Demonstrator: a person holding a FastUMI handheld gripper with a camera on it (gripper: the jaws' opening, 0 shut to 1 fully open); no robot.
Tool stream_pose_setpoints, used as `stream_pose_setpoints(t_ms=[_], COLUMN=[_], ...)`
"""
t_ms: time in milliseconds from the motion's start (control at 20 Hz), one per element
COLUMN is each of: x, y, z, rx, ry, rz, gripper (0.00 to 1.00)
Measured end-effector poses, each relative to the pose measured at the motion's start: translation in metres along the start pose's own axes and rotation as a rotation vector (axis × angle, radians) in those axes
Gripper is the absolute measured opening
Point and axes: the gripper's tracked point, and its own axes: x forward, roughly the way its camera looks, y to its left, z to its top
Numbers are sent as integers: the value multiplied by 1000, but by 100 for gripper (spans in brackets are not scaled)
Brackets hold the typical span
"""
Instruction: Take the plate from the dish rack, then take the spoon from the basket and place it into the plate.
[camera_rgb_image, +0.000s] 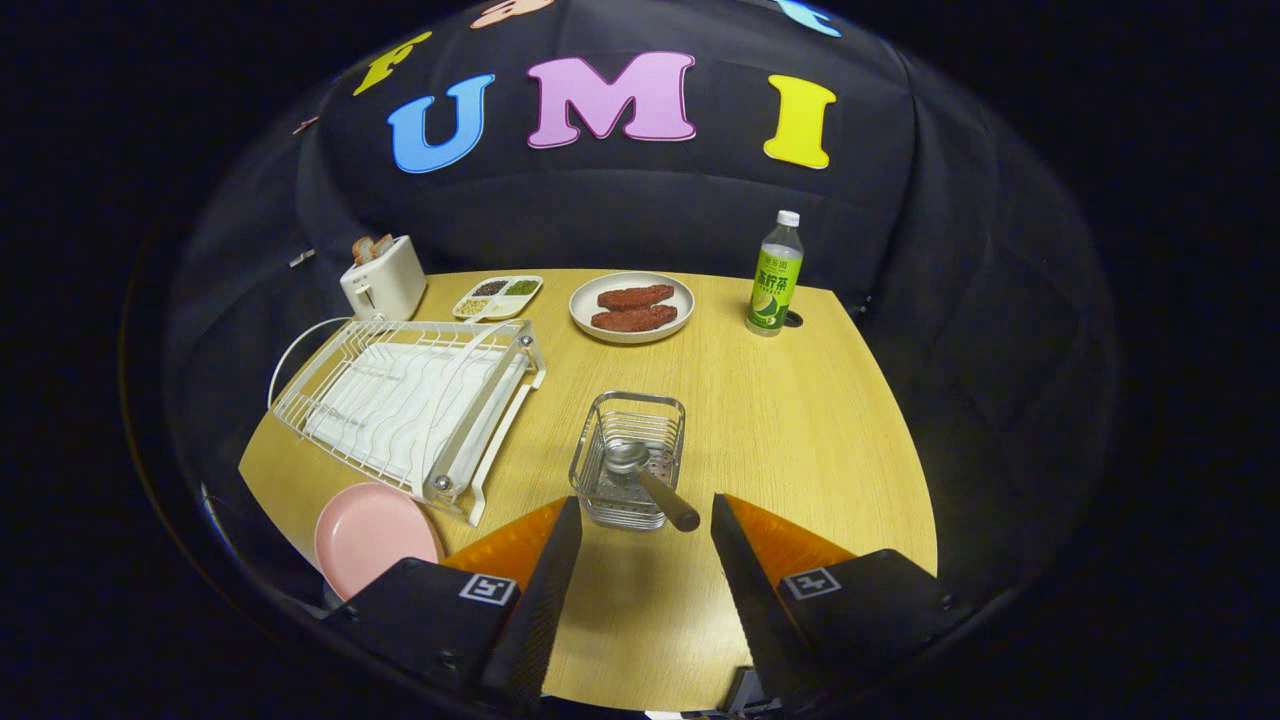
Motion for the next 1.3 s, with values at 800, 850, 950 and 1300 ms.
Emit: stream_pose_setpoints(t_ms=[800, 850, 950, 1300], x=[38, 37, 36, 30], y=[-4, -4, -4, -12], z=[2, 3, 8, 41], rx=[42, 43, 46, 57], ry=[52, 52, 48, 2], rz=[106, 106, 105, 89], gripper=[12, 12, 12, 12])
